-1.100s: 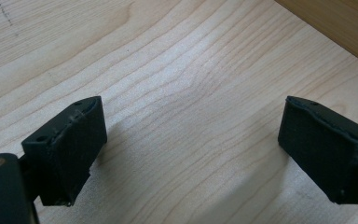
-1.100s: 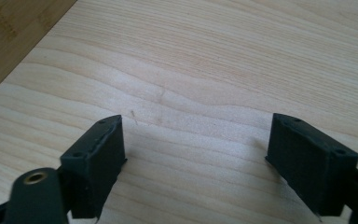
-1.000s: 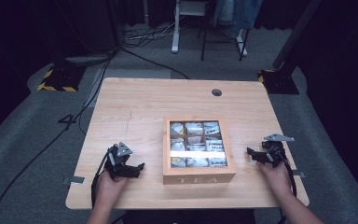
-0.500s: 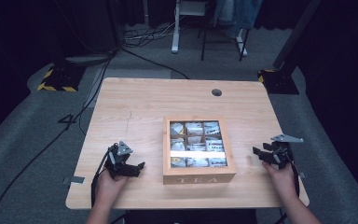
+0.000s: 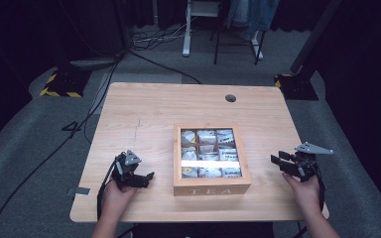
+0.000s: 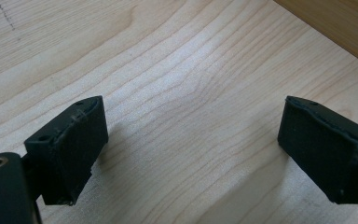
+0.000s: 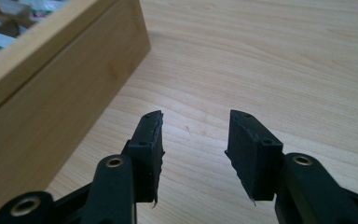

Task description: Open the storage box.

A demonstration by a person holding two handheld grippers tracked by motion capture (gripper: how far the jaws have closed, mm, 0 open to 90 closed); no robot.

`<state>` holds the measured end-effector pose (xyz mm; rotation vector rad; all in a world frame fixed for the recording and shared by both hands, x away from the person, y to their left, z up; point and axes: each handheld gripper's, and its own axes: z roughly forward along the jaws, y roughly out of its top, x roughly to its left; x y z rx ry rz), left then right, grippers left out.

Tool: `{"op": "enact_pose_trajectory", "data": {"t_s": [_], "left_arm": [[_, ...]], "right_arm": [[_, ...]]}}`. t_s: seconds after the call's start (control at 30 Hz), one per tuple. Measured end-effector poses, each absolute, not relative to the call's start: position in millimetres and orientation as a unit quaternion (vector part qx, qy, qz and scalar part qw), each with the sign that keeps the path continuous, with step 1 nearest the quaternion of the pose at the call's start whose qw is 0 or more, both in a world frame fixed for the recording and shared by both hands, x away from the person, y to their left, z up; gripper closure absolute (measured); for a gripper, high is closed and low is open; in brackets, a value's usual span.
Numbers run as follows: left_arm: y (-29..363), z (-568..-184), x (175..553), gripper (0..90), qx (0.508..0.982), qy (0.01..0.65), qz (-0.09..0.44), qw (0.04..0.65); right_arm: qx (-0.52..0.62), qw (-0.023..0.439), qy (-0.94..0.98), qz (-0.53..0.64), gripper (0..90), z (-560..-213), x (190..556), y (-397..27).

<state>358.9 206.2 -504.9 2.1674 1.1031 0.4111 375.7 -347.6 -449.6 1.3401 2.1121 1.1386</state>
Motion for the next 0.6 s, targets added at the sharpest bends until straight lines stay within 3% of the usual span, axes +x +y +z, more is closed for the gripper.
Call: {"op": "enact_pose_trajectory", "data": {"t_s": [0.6], "left_arm": [[206,-505,359,8.9,0.830,0.422,0.158,0.330]], "right_arm": [[0.402,0.169,0.774,0.458,52.4,-417,349,-321]]}}
